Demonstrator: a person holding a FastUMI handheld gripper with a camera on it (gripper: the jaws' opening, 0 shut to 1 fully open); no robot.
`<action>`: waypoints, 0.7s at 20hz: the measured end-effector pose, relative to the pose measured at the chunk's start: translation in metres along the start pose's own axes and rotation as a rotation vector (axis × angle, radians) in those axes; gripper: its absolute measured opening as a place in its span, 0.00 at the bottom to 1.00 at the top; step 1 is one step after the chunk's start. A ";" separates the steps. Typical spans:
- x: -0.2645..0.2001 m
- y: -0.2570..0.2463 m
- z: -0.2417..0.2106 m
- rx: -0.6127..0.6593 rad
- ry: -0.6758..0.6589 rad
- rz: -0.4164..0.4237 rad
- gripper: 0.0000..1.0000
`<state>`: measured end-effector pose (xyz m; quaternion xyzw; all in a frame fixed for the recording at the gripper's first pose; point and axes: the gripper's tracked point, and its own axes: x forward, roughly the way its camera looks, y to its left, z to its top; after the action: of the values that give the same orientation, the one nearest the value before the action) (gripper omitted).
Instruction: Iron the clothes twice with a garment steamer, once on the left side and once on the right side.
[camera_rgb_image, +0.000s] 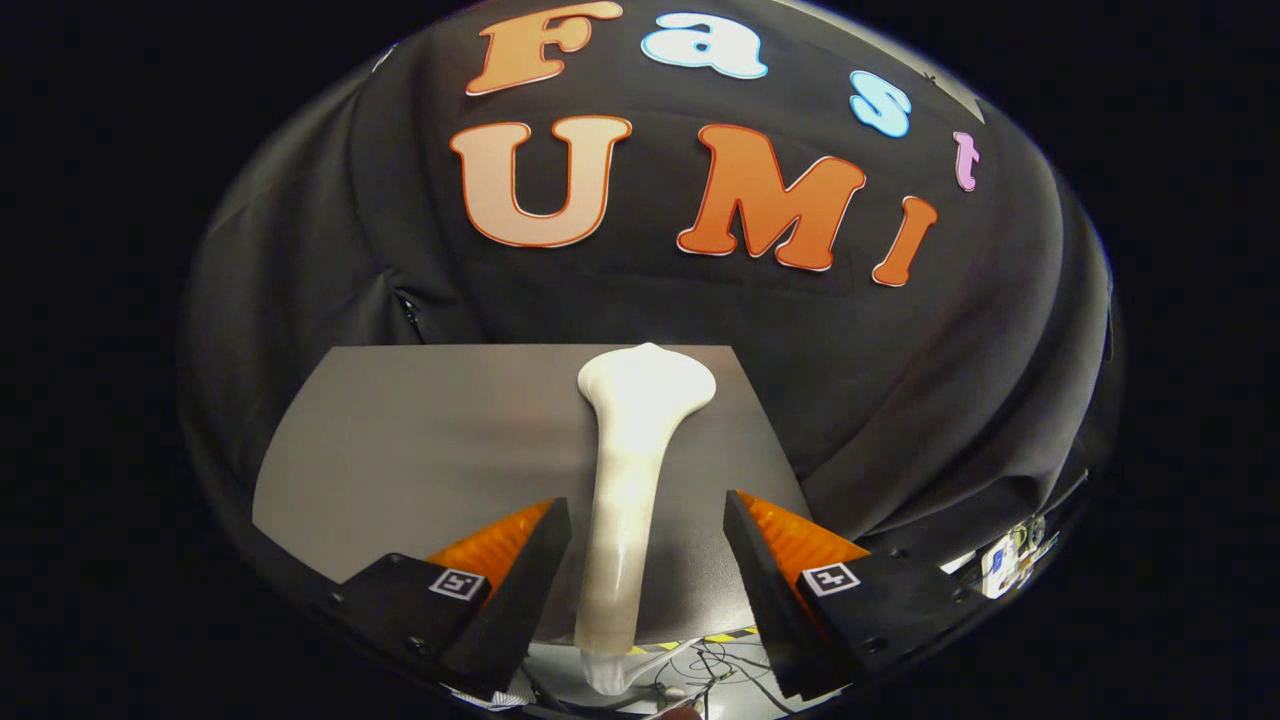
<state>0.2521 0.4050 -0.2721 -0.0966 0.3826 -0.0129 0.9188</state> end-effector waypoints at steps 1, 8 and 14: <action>0.007 0.000 0.000 -0.001 0.012 -0.005 0.99; 0.046 -0.003 -0.003 0.009 0.092 -0.047 0.98; 0.054 0.004 -0.007 0.030 0.123 -0.023 0.73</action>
<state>0.2855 0.4028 -0.3158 -0.0864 0.4371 -0.0348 0.8946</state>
